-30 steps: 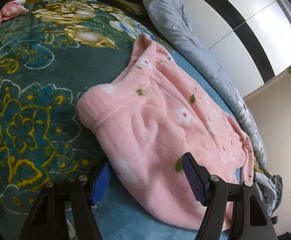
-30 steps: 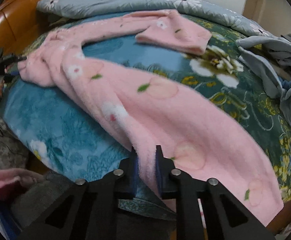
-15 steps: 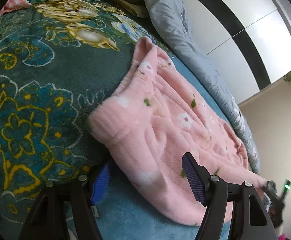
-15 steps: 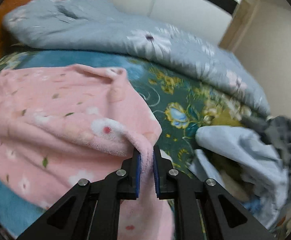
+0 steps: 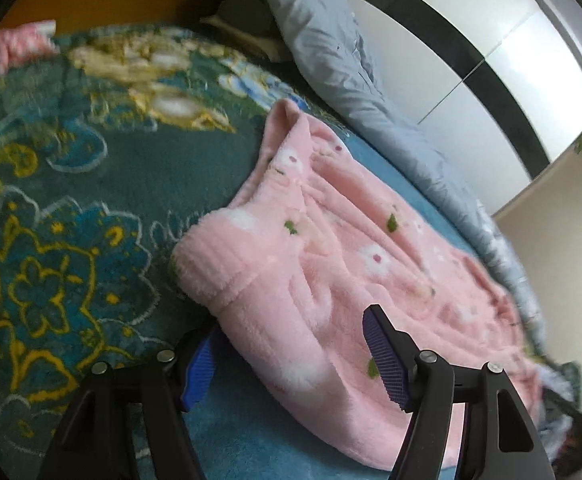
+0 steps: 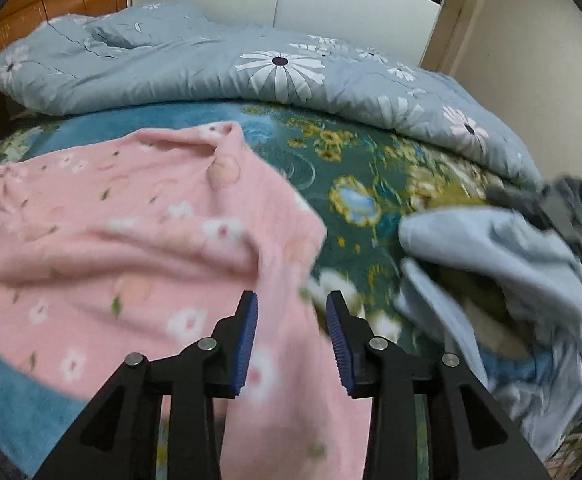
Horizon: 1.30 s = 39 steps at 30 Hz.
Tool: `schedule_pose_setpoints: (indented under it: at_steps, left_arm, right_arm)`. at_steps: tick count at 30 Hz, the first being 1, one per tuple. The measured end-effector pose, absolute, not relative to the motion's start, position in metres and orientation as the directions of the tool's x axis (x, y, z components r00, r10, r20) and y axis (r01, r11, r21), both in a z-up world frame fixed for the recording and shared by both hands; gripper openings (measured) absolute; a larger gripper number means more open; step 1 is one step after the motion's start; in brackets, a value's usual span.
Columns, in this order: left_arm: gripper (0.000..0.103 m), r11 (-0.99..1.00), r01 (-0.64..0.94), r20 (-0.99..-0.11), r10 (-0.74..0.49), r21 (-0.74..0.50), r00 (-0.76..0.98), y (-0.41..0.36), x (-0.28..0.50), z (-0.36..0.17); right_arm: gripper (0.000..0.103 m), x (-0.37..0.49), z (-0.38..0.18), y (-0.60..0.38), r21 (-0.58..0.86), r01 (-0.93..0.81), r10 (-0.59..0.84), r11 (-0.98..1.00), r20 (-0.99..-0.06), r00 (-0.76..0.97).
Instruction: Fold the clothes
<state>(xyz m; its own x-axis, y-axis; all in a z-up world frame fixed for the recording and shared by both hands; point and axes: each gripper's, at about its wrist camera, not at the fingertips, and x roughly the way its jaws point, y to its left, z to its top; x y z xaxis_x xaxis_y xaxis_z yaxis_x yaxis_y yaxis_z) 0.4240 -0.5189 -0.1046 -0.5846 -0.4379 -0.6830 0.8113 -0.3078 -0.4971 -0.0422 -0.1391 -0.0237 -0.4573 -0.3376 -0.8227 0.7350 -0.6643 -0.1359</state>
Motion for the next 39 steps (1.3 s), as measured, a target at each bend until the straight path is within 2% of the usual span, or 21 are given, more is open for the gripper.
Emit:
schedule_pose_setpoints:
  at_steps: [3,5,7,10,13,22,25,27,29,33,35,39]
  left_arm:
    - [0.071,-0.325,0.841,-0.702,-0.464,-0.432,-0.540,-0.511,0.416,-0.104]
    - [0.071,-0.334,0.847,-0.706,-0.470,-0.413,-0.530,-0.509,0.411,-0.105]
    - [0.071,-0.335,0.856,-0.714,-0.474,-0.394,-0.515,-0.508,0.407,-0.107]
    - [0.071,-0.333,0.872,-0.727,-0.486,-0.360,-0.485,-0.507,0.401,-0.109]
    - [0.071,-0.332,0.887,-0.735,-0.504,-0.320,-0.454,-0.506,0.395,-0.110]
    - [0.071,-0.338,0.911,-0.735,-0.550,-0.238,-0.396,-0.498,0.387,-0.113]
    - [0.071,-0.339,0.913,-0.735,-0.556,-0.227,-0.388,-0.497,0.386,-0.115]
    - [0.072,-0.339,0.914,-0.733,-0.560,-0.222,-0.385,-0.497,0.385,-0.116]
    - [0.073,-0.339,0.916,-0.734,-0.563,-0.215,-0.380,-0.497,0.384,-0.116]
    - [0.073,-0.339,0.919,-0.733,-0.571,-0.200,-0.370,-0.495,0.383,-0.117]
    - [0.073,-0.339,0.918,-0.731,-0.571,-0.205,-0.373,-0.496,0.383,-0.117]
    - [0.073,-0.339,0.918,-0.732,-0.570,-0.205,-0.374,-0.496,0.383,-0.117]
  right_arm:
    - [0.040,-0.016,-0.029,-0.108,-0.078,0.739,-0.352,-0.669,-0.843,-0.408]
    - [0.051,0.004,-0.042,-0.089,-0.027,0.764,-0.370,-0.645,-0.863,-0.343]
    - [0.055,0.024,-0.059,-0.077,0.015,0.802,-0.378,-0.597,-0.887,-0.265]
    - [0.055,0.045,-0.086,-0.069,0.001,0.820,-0.324,-0.572,-0.919,-0.225]
    - [0.060,0.057,-0.097,-0.065,-0.011,0.813,-0.316,-0.582,-0.918,-0.239]
    - [0.061,0.064,-0.103,-0.077,-0.124,0.784,-0.228,-0.609,-0.919,-0.323]
    - [0.061,0.062,-0.104,-0.076,-0.121,0.773,-0.225,-0.622,-0.919,-0.325]
    - [0.059,0.061,-0.105,-0.076,-0.121,0.764,-0.220,-0.633,-0.919,-0.328]
    - [0.047,0.060,-0.104,-0.077,-0.139,0.754,-0.203,-0.642,-0.917,-0.342]
    - [0.034,0.056,-0.103,-0.075,-0.160,0.733,-0.180,-0.661,-0.915,-0.362]
    - [0.024,0.054,-0.101,-0.074,-0.170,0.725,-0.167,-0.667,-0.915,-0.368]
    - [0.017,0.050,-0.096,-0.074,-0.150,0.715,-0.167,-0.682,-0.921,-0.353]
